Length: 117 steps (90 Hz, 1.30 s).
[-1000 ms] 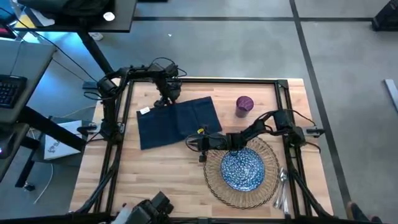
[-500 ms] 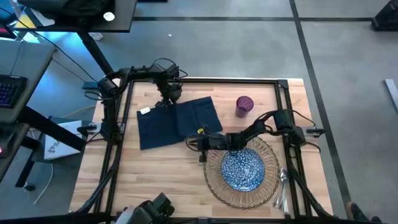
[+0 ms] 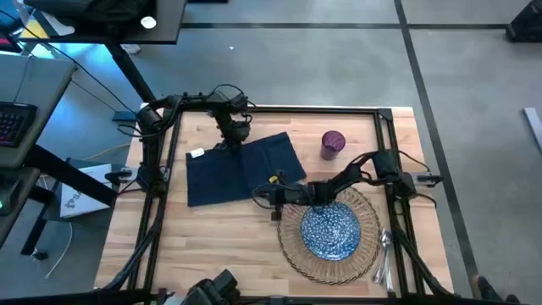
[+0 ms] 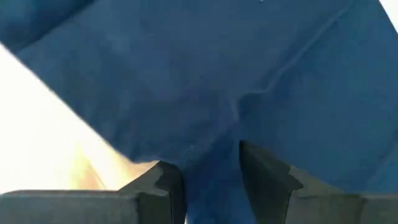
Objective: Set table place
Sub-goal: Fold the blue table napkin
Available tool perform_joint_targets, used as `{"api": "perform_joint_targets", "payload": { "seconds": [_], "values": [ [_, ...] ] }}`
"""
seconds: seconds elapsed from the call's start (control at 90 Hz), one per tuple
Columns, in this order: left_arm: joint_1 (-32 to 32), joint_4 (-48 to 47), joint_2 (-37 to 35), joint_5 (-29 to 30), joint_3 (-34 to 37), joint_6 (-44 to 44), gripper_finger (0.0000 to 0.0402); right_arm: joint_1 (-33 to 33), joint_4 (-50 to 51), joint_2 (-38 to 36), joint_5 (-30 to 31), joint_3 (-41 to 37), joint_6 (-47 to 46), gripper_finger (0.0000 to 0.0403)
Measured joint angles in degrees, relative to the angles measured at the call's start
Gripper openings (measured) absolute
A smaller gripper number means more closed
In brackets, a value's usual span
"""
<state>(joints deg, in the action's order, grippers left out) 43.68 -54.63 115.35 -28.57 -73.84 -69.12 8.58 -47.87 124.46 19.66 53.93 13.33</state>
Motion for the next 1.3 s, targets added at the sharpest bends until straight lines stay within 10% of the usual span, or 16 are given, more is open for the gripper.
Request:
{"api": "perform_joint_targets", "payload": {
  "seconds": [0.267,0.722,1.3],
  "values": [
    [0.03,0.30,0.00,0.48,0.00,1.01,0.0112,2.78,3.78,-0.07,4.68,2.38,6.26,0.0013],
    [-0.21,0.47,0.00,0.65,0.00,1.35,0.0068,-1.35,34.89,0.22,1.38,17.00,5.83,0.0182],
    [-0.22,-0.01,0.00,0.18,-0.07,-0.52,0.0013,-1.54,27.46,6.53,13.63,20.35,14.34,0.0020]
  ]
}}
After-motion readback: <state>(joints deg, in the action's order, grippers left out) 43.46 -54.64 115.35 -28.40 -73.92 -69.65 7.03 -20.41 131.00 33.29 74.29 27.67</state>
